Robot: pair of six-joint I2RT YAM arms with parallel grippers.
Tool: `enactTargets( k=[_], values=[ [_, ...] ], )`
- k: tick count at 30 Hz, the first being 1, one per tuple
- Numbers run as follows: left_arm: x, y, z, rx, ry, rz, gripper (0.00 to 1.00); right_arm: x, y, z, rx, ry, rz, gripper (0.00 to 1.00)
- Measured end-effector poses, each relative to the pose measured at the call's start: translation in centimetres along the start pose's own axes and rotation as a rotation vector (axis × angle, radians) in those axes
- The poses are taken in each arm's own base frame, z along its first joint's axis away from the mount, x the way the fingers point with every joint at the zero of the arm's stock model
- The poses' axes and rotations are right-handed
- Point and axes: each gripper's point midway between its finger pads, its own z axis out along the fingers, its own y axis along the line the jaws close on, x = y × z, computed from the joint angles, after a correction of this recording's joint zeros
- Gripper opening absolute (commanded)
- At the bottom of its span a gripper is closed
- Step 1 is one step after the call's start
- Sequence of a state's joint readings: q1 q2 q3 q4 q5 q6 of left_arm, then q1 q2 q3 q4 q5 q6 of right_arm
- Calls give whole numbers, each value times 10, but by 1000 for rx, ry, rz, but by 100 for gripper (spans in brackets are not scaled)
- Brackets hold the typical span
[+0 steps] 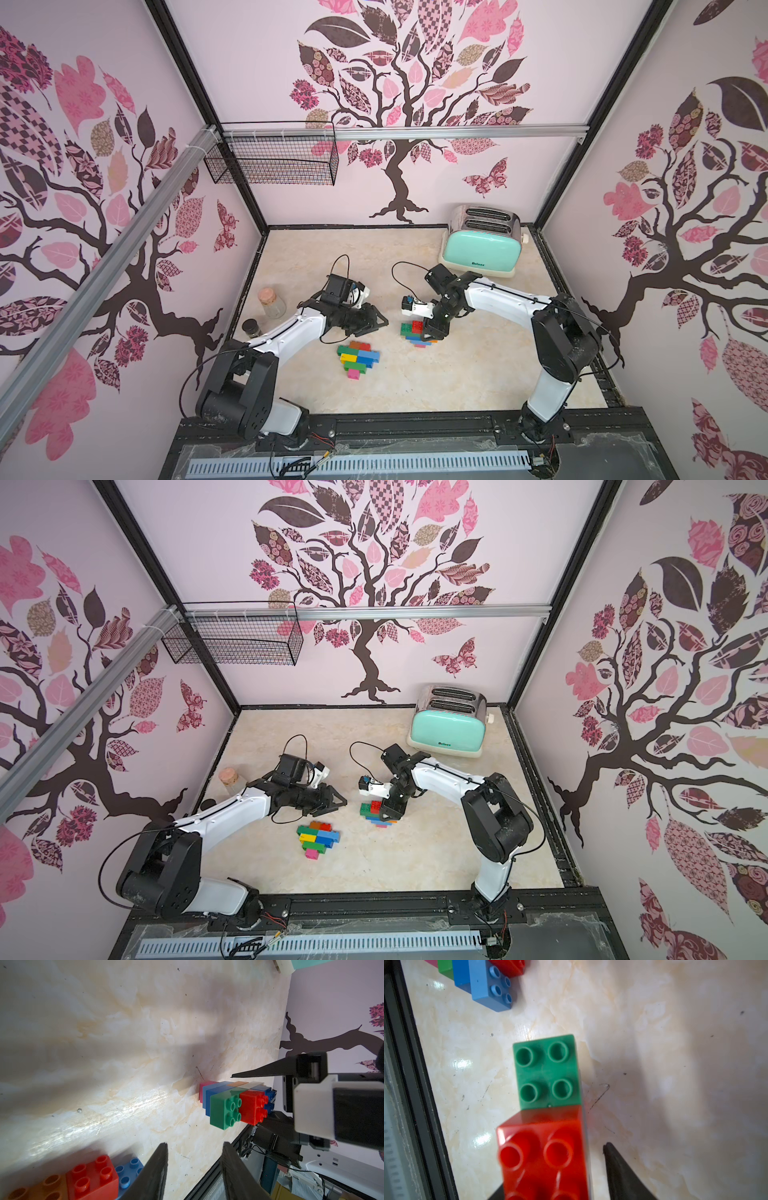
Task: Assemble a heart with lego
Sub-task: Adjust the lego brick at the center of the board.
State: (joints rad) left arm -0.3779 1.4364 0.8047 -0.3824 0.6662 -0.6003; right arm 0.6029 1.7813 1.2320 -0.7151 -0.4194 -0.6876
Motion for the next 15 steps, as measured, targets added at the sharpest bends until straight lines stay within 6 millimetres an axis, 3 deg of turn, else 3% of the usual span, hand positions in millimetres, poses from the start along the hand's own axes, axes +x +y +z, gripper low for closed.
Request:
enactTargets(
  k=[7, 15],
  values=[
    [-5, -1, -4, 0, -11, 0, 46, -11, -12, -9, 0, -43, -10, 57],
    [-12, -5, -8, 2, -25, 11, 46, -9, -27, -8, -5, -60, 23, 58]
  ],
)
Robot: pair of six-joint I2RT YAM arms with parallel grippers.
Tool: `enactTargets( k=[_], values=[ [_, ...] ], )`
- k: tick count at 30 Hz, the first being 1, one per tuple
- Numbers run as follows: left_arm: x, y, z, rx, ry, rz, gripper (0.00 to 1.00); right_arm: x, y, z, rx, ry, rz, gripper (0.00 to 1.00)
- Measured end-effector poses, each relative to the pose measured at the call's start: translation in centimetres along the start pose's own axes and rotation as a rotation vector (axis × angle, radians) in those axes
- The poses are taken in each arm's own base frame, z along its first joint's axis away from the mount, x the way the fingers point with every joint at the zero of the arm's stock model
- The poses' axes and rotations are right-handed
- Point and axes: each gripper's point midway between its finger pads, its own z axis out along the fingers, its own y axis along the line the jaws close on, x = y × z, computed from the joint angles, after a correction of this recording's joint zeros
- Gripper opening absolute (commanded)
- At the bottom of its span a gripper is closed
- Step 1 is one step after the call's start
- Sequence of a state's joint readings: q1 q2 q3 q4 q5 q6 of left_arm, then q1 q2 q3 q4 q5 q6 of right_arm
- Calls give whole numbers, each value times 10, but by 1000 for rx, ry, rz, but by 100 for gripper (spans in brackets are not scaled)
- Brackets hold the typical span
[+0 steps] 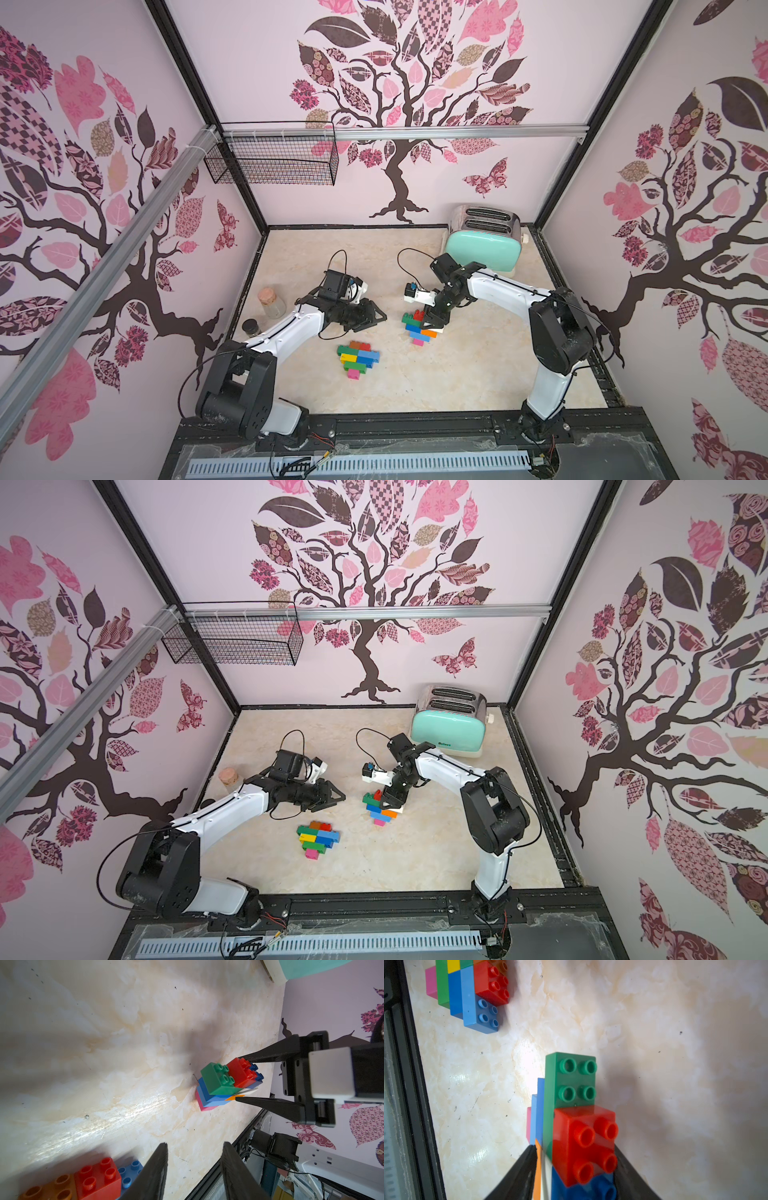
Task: Assemble a heart with lego
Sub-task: Adjust the lego brick at the center of the board.
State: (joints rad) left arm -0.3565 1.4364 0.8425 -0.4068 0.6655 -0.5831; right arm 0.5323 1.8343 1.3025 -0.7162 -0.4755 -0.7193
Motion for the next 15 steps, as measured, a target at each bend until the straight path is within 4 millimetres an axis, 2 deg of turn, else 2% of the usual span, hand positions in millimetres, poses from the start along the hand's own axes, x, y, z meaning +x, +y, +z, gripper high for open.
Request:
enactTargets(
  k=[9, 13, 15],
  values=[
    [-3, 2, -1, -4, -8, 1, 46, 2, -19, 0, -3, -22, 44, 60],
    [-9, 11, -5, -35, -34, -15, 46, 1, -35, -11, 70, -79, 72, 64],
    [-15, 19, -11, -64, -65, -29, 46, 3, -41, -24, 127, -121, 96, 67]
  ],
)
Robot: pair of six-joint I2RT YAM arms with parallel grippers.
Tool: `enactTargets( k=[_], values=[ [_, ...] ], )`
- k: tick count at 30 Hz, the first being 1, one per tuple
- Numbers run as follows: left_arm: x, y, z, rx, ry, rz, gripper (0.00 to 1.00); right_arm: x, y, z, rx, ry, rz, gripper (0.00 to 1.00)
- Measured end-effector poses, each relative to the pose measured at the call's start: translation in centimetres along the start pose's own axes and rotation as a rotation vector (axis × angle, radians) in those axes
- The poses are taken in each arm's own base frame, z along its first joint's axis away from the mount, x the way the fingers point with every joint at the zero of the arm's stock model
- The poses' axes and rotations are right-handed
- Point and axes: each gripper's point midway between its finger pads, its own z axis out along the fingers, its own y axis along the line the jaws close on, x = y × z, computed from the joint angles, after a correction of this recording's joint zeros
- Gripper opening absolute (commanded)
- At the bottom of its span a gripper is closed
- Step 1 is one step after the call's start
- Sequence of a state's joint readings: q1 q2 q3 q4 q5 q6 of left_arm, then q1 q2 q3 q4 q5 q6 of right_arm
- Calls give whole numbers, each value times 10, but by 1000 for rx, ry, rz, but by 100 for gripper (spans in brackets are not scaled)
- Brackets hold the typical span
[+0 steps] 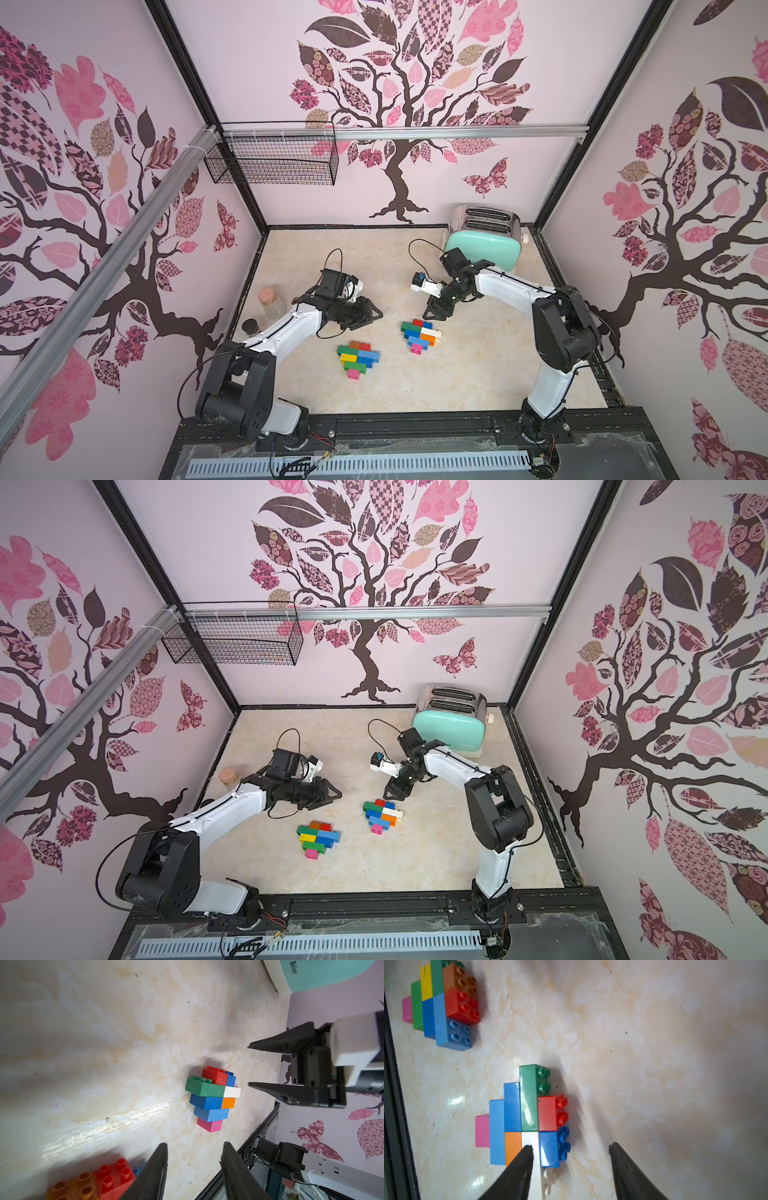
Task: Assemble a heart with lego
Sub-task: Adjust the lego brick at the center of the board, then reset both arms
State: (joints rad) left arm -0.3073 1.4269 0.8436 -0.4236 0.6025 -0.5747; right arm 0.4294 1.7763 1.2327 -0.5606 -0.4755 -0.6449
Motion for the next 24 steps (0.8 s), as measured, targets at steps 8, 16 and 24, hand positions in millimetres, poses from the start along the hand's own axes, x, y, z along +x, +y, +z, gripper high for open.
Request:
enactTargets(
  k=[8, 16, 24],
  values=[
    [-53, 32, -57, -215, -320, 24, 74, 15, -56, -71, 316, -240, 227, 98],
    [-93, 62, -141, -547, -773, 176, 91, 53, -88, -92, 577, -318, 447, 100],
    [-104, 144, -161, -857, -908, 218, 94, 117, -104, -131, 867, -548, 678, 99]
  ],
)
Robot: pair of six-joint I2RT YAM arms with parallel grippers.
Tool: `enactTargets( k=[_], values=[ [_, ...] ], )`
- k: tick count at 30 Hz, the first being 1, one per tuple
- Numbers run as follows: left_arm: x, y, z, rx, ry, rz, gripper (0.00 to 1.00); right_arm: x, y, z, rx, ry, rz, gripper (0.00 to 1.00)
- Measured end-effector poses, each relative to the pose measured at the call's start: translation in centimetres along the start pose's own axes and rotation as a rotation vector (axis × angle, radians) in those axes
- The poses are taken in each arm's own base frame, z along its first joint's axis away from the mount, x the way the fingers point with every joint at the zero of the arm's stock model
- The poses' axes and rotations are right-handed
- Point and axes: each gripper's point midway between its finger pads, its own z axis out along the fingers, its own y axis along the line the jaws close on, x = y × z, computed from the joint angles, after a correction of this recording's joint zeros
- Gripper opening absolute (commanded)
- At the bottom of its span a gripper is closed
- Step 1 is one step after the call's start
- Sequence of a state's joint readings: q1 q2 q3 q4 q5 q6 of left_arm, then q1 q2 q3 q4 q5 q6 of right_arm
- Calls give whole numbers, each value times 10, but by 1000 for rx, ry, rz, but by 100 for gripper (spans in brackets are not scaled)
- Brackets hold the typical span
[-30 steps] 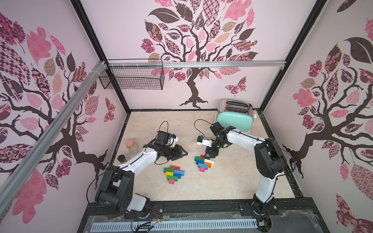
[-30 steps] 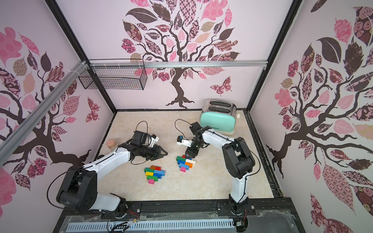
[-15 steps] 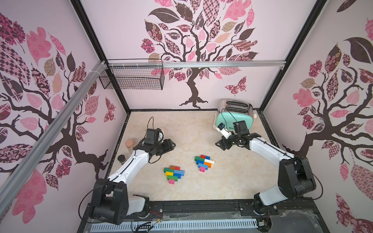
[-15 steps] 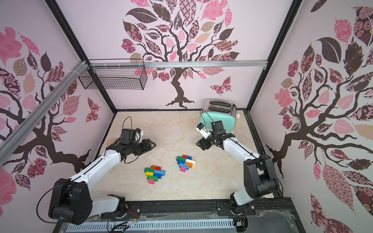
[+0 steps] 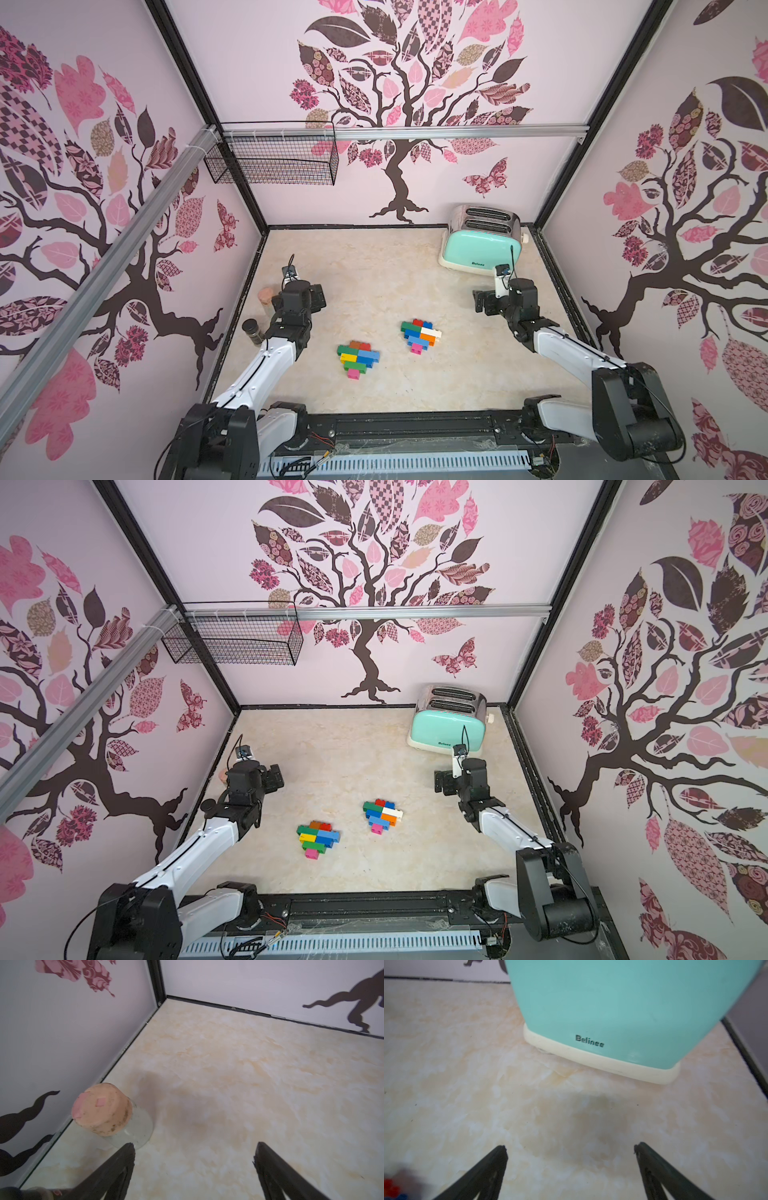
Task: Assemble a heart with lego
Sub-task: Reset both arms
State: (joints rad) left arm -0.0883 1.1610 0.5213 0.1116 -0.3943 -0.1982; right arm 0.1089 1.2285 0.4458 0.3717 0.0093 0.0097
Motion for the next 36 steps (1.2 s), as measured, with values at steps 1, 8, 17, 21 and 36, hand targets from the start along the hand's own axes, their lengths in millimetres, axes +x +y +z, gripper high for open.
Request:
enactTargets(
  k=[1, 8, 17, 21, 36],
  values=[
    [6, 5, 7, -18, -3, 0, 93, 1, -10, -1, 29, -25, 34, 100],
    [40, -2, 50, -20, -2, 84, 91, -9, -74, 0, 181, -166, 211, 100],
    [38, -2, 56, 22, -121, 53, 98, 19, -50, 10, 61, -233, 154, 100],
    [20, 0, 59, 29, -162, 20, 98, 23, -39, 24, 55, -196, 116, 100],
    [17, -5, 58, 58, -181, 16, 98, 0, -39, 23, 80, -263, 88, 100]
  ],
)
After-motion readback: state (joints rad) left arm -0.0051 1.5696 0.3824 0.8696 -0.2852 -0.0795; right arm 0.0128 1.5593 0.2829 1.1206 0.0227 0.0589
